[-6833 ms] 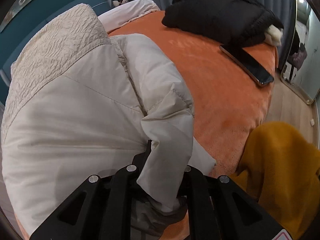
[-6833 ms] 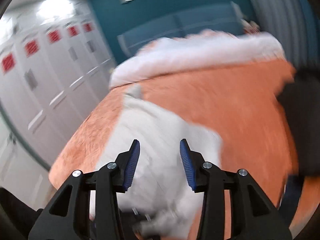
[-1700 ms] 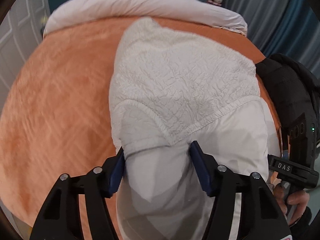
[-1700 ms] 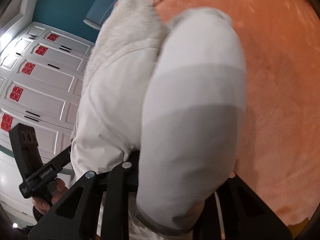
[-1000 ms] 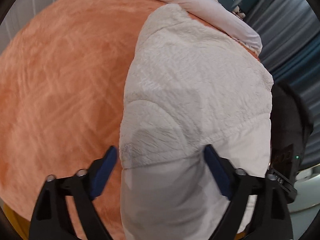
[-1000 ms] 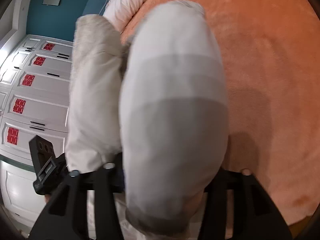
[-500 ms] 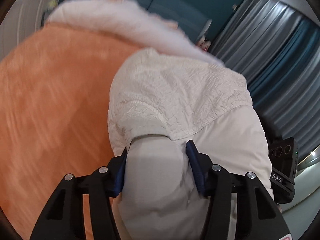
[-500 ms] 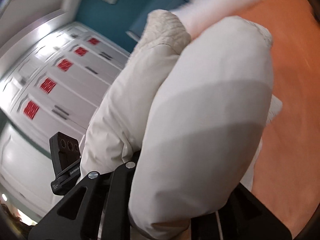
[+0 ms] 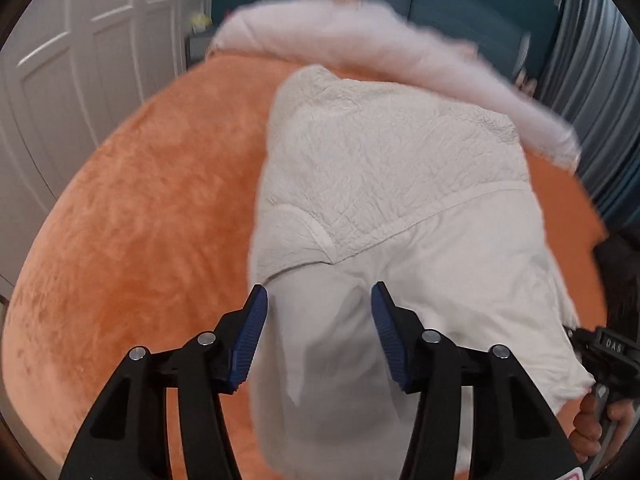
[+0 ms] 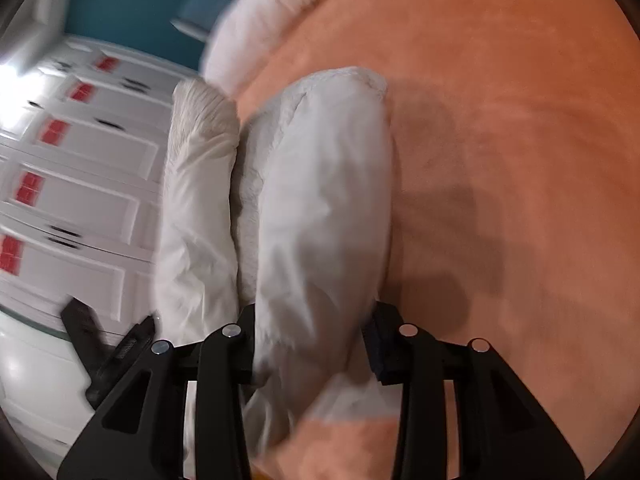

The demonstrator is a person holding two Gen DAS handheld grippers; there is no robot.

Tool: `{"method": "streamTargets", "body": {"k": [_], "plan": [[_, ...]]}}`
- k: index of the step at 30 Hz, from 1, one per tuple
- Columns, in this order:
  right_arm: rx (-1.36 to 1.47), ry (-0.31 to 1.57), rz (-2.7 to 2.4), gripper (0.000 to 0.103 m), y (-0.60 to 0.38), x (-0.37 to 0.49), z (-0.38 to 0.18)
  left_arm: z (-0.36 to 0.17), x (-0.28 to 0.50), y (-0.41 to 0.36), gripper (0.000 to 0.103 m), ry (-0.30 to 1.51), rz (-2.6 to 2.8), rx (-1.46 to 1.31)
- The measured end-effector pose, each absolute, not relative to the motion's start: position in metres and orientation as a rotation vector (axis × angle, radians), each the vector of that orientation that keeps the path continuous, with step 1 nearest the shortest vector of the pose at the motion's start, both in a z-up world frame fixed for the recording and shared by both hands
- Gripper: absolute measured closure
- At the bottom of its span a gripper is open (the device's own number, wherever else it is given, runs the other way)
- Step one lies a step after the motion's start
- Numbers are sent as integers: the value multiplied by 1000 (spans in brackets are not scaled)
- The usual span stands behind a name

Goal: Fold large clothes

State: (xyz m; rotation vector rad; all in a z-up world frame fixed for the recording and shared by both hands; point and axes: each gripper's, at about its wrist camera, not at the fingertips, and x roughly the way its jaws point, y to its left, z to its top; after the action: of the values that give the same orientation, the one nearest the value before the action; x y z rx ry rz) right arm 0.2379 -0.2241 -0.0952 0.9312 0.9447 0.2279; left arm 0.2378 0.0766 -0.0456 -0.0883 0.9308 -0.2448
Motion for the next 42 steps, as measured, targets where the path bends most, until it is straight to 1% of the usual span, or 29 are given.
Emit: {"method": "streamTargets", "body": {"k": [2, 4, 5, 6, 7, 8, 9, 10, 11, 12, 13, 15, 17, 20, 21, 23, 25, 26, 28, 29, 30, 32, 34, 35, 36, 38, 39, 41, 42], "plan": [[815, 864, 161, 67, -227, 214, -60, -37, 226, 83, 50, 917, -256, -111], [725, 815, 174, 67, -216, 214, -26, -28, 217, 84, 50, 889, -271, -118], [690, 807, 190, 65, -208, 218, -14, -24, 216, 81, 50, 885, -279, -119], [644, 812, 216, 57, -194, 229, 0, -21, 213, 71, 50, 890, -296, -112], [609, 818, 245, 52, -186, 237, 7, -14, 215, 70, 49, 892, -311, -107], [585, 826, 265, 46, -180, 243, 6, -16, 212, 60, 45, 896, -329, -93], [567, 849, 277, 47, -180, 243, -5, -17, 204, 51, 44, 912, -329, -71], [545, 893, 280, 50, -172, 250, -14, -24, 205, 47, 44, 934, -327, -51], [534, 930, 278, 83, -171, 254, -22, -33, 203, 45, 44, 954, -323, -38], [532, 980, 287, 98, -165, 256, -40, -41, 201, 41, 44, 964, -302, -18], [547, 978, 274, 99, -165, 251, -45, -45, 197, 39, 44, 960, -289, 2], [566, 910, 251, 102, -172, 230, -34, -46, 188, 40, 44, 941, -288, 20], [583, 885, 221, 102, -177, 215, -32, -53, 183, 40, 40, 951, -285, 22], [463, 1035, 178, 102, -164, 216, -79, -70, 182, 33, 37, 969, -268, 50], [464, 1059, 171, 102, -163, 218, -90, -77, 180, 28, 36, 960, -262, 83], [513, 1086, 162, 102, -167, 216, -94, -81, 174, 22, 35, 942, -243, 137], [541, 1069, 140, 100, -176, 211, -76, -78, 171, 24, 36, 936, -244, 127], [539, 1038, 129, 97, -181, 208, -63, -77, 172, 26, 36, 936, -246, 113], [545, 921, 103, 81, -193, 209, -25, -76, 175, 31, 36, 943, -249, 82], [563, 871, 101, 55, -201, 217, -8, -76, 176, 32, 35, 947, -250, 73], [572, 852, 101, 42, -208, 222, -1, -76, 177, 33, 35, 949, -248, 68], [564, 848, 106, 42, -209, 251, 9, -71, 175, 32, 36, 950, -242, 58], [549, 884, 113, 42, -201, 279, 5, -57, 174, 38, 36, 943, -257, -14], [558, 916, 133, 48, -192, 295, -1, -50, 175, 43, 36, 937, -263, -62], [569, 964, 146, 76, -188, 309, -12, -40, 178, 51, 36, 925, -261, -113], [614, 992, 209, 95, -184, 320, -21, -27, 185, 62, 36, 902, -239, -143], [624, 947, 209, 99, -186, 314, -19, -23, 188, 65, 36, 895, -231, -141], [651, 845, 213, 100, -197, 296, 4, -25, 198, 69, 36, 900, -210, -115], [659, 824, 196, 100, -205, 284, 5, -31, 201, 69, 36, 917, -207, -101]]}}
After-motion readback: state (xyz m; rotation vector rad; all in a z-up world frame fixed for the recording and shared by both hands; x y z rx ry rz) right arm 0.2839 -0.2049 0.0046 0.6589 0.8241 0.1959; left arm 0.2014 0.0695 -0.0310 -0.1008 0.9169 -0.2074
